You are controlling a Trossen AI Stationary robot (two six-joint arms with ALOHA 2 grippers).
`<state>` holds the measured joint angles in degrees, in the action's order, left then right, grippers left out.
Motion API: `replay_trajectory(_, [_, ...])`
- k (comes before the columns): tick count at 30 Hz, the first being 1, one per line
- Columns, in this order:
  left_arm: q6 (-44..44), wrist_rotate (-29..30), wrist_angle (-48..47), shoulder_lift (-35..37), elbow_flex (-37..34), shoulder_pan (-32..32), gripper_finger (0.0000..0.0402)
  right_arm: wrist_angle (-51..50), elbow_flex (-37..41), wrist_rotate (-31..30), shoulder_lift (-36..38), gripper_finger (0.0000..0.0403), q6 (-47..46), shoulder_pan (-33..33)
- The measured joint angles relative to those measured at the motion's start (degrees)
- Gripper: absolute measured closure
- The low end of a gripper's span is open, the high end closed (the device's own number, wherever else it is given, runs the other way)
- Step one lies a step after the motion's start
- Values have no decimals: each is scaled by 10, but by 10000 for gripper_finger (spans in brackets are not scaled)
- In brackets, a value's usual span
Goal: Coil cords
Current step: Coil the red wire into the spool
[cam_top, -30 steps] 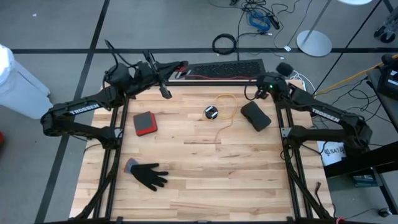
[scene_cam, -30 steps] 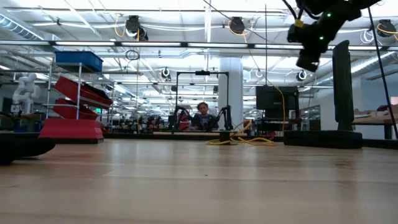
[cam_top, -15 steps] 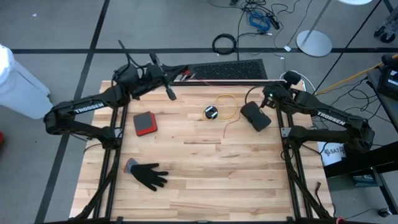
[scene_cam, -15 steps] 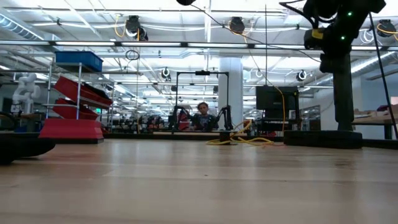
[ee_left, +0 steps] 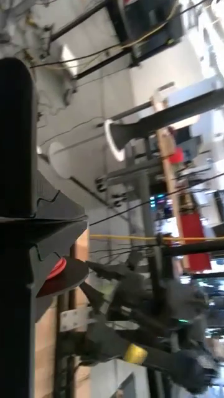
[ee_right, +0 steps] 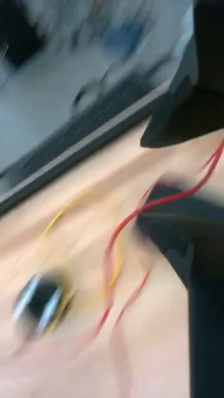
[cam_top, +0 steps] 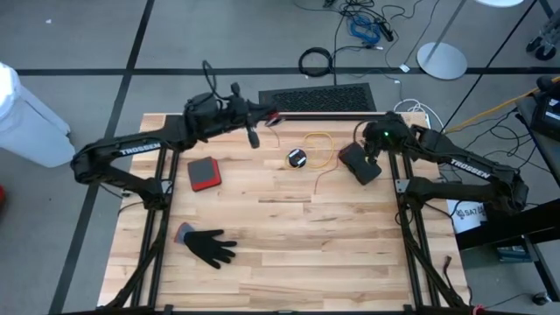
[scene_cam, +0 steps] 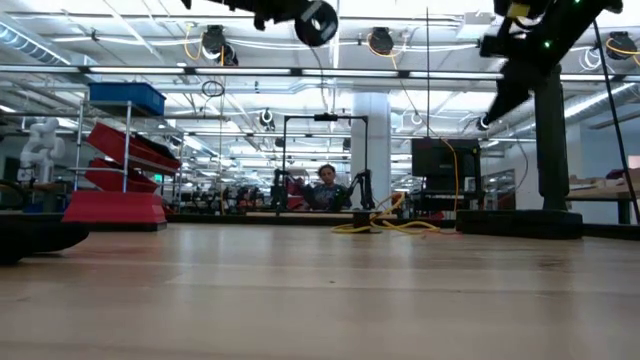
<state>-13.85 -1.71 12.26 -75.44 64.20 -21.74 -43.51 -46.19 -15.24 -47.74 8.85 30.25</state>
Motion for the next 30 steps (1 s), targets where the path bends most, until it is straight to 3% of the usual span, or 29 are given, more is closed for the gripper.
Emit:
replay_trajectory(6, [8, -23, -7, -26, 0, 0, 401, 119, 27, 187, -3, 195, -31, -27])
replay_trajectory(13, [15, -33, -5, -45, 0, 1, 401, 182, 98, 274, -36, 193, -52, -45])
replay_trajectory(23, [16, -43, 7, -45, 0, 13, 401, 743, 249, 288, -147, 202, -100, -69])
replay_trajectory(30, [16, -43, 7, -45, 0, 32, 401, 879, 215, 291, -297, 221, -82, -100])
